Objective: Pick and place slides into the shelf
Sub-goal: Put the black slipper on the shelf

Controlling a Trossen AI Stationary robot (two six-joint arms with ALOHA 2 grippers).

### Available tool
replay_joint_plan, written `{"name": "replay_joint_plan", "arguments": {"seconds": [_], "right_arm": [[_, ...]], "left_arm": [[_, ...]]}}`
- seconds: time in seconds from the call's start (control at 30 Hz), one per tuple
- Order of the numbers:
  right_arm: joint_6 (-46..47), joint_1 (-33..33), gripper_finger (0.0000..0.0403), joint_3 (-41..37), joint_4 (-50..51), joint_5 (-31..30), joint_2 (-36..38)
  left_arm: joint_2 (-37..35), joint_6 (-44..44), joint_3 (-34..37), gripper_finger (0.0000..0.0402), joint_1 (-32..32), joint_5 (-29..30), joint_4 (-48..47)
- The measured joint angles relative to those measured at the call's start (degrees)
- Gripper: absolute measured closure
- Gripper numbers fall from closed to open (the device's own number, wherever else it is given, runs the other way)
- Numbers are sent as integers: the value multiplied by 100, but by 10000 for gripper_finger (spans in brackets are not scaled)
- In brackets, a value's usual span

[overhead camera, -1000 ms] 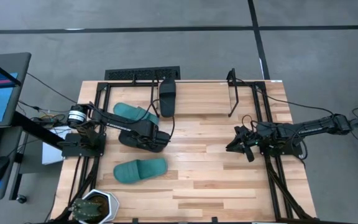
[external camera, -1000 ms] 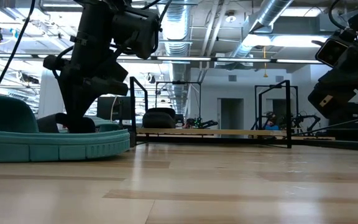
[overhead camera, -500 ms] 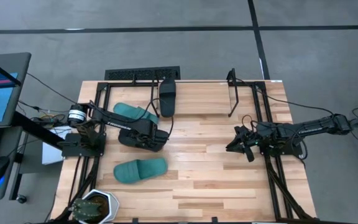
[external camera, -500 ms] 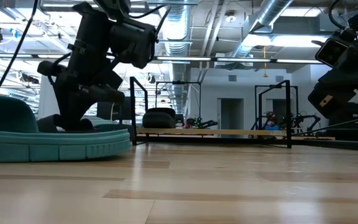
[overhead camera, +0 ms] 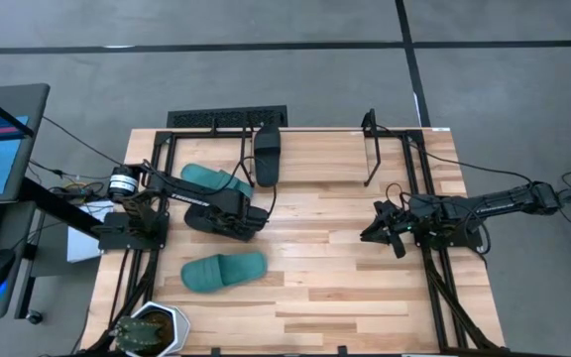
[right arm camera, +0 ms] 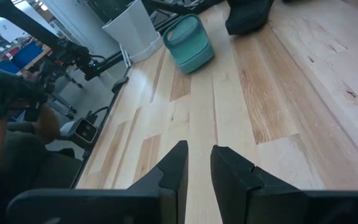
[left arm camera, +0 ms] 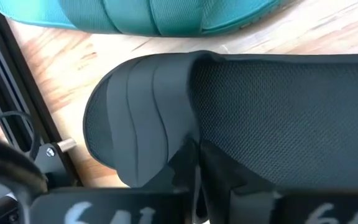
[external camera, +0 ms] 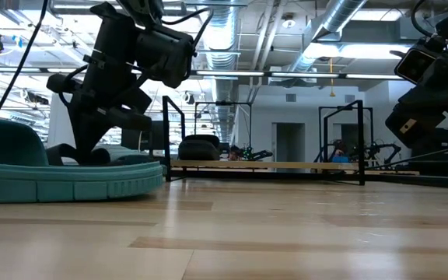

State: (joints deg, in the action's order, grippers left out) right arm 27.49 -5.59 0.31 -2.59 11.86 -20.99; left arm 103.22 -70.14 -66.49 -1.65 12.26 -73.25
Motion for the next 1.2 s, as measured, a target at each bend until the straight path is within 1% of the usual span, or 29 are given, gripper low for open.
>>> {"name": "replay_joint_plan", "arguments": {"seconds": [0.17,0.37,0.63,0.83,1.1,1.2], "right_arm": [[0,-2,344,0,-1,0,0],[-2,-2,344,1,0,0,0],[-2,0,344,1,0,0,0],[-1,-2,344,1,0,0,0],[-2,0,344,0,0,0,0],[-1,-1,344,0,0,0,1]], "left_arm": [[2,24,-5,401,-2,21,4],[5,-29,-29,401,-151,100,23],[7,-97,-389,401,-221,456,136],[7,-77,-494,401,-223,710,618],[7,363,-504,400,-222,965,1718],[7,432,-506,400,-223,1014,1904]]}}
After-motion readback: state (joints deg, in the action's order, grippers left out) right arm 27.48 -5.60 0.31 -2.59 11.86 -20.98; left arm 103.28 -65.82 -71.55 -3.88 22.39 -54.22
